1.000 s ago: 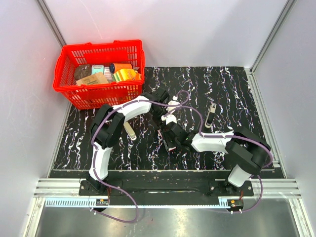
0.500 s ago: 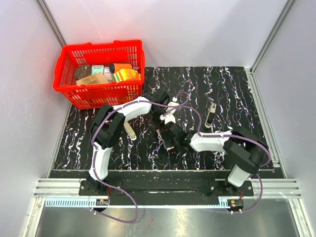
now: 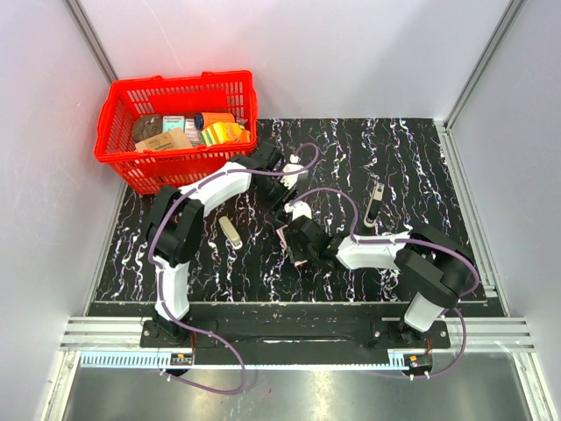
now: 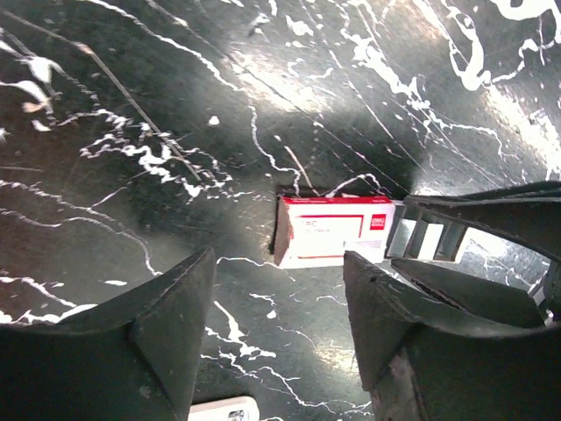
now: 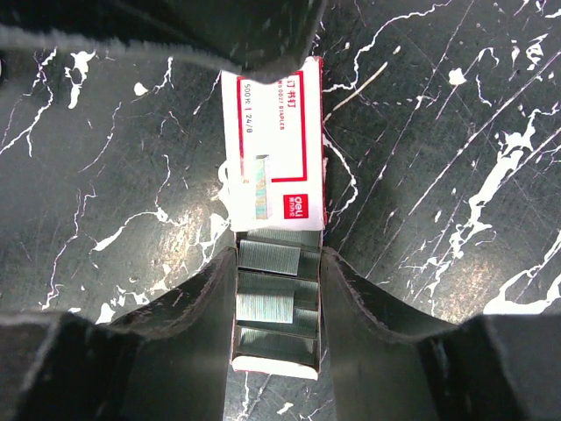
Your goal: Unload the staples from the stapler
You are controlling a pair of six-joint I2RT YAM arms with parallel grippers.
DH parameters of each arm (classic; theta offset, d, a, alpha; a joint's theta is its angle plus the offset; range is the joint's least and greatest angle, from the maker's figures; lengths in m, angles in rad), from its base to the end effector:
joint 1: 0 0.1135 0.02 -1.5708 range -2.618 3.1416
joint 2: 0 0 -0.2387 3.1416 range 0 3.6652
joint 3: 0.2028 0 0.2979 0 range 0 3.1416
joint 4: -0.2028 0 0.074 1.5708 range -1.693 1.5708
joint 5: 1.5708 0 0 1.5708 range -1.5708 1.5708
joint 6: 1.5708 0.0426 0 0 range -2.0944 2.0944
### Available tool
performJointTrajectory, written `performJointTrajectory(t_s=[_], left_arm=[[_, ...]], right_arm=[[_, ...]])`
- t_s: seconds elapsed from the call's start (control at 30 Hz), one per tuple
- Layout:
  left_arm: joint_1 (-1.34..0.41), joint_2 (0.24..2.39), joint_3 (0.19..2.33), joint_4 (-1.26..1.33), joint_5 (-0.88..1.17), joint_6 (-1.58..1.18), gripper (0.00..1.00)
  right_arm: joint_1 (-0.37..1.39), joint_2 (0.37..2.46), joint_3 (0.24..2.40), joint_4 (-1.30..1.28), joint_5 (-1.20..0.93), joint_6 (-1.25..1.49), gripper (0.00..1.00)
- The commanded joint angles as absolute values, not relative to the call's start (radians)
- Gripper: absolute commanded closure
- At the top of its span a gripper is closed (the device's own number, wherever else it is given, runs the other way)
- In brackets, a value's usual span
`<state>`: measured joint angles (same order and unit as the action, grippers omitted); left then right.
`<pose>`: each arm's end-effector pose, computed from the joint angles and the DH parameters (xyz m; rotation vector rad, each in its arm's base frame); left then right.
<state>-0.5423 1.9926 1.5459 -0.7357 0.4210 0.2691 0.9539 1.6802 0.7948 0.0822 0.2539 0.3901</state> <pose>0.3761 -0.2469 0.1549 1.1884 2.4747 -0.6541 0.2154 0.2852 0.0799 -0.5412 2.3074 0.3586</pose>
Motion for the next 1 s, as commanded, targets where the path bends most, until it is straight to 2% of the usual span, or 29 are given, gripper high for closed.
performJointTrajectory(t_s=[0.0,0.17,0.43,0.67,0.97], left_arm=[[-0.572,1.980,1.519,-0.742,0.479,0.296,0.39],[-0.589,2.031,1.535,-0.742,0.453,0.298,0.49],[-0.587,2.039,1.539,-0.719,0.433,0.282,0.55],[-0.587,2.060,1.529,-0.721,0.446,0.278,0.74],[-0.589,2.079,1.537,-0.722,0.466,0.272,0.79]], right_arm=[[0.968,1.727,0.788,0.028,0.242,0.419,0.54],[0.969,1.726,0.790,0.023,0.245,0.419,0.54],[0.969,1.723,0.784,0.021,0.239,0.422,0.55],[0.969,1.720,0.782,0.020,0.239,0.420,0.55],[0.969,1.724,0.787,0.017,0.241,0.420,0.55]])
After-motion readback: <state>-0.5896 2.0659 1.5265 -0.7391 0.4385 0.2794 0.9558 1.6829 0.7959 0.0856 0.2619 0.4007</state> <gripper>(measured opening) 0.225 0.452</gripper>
